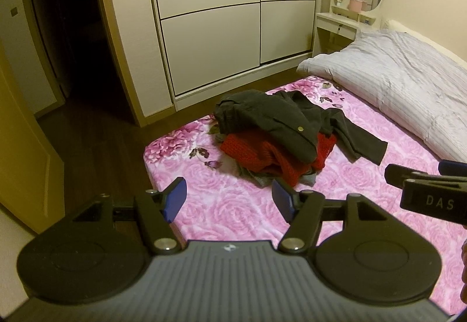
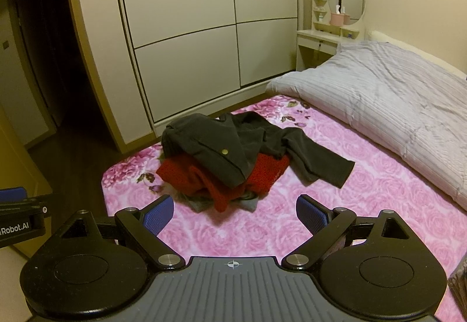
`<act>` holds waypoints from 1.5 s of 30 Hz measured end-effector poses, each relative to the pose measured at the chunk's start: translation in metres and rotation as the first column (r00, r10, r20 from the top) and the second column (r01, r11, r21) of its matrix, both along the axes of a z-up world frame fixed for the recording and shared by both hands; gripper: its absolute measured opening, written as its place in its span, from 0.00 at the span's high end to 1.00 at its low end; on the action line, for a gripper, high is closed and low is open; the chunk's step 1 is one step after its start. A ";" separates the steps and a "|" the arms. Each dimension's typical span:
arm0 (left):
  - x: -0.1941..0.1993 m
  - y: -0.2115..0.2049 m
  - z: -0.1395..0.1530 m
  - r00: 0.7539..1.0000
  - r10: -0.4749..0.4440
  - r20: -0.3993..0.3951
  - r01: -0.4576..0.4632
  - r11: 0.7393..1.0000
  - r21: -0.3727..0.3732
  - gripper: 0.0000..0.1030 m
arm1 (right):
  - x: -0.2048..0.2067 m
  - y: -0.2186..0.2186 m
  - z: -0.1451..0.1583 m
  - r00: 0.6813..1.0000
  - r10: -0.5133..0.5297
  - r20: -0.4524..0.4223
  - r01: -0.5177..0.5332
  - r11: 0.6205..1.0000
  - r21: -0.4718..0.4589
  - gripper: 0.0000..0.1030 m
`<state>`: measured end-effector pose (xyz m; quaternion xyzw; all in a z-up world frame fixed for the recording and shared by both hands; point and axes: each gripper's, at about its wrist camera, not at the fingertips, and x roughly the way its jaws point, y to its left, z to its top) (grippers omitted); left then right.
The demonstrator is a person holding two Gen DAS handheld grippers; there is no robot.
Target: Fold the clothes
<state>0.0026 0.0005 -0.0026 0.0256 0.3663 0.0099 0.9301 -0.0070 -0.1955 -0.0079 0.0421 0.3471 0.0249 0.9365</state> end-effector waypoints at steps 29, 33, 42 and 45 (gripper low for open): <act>0.010 -0.001 -0.007 1.000 0.016 -0.016 -0.016 1.000 0.003 0.40 | 0.013 0.001 -0.009 1.000 0.010 -0.017 -0.010 1.000 0.009 0.09; 0.012 0.000 -0.009 1.000 0.013 -0.026 -0.013 1.000 -0.001 0.40 | 0.014 0.001 -0.011 1.000 0.006 -0.025 -0.005 1.000 0.008 0.09; 0.024 0.001 -0.014 0.999 -0.027 -0.044 0.026 1.000 -0.017 0.39 | 0.021 0.002 -0.016 0.999 -0.011 -0.043 0.012 1.000 0.003 0.09; 0.032 0.003 -0.017 0.998 -0.034 -0.052 0.033 0.999 -0.020 0.39 | 0.026 0.003 -0.018 0.999 -0.020 -0.051 0.020 1.000 -0.001 0.09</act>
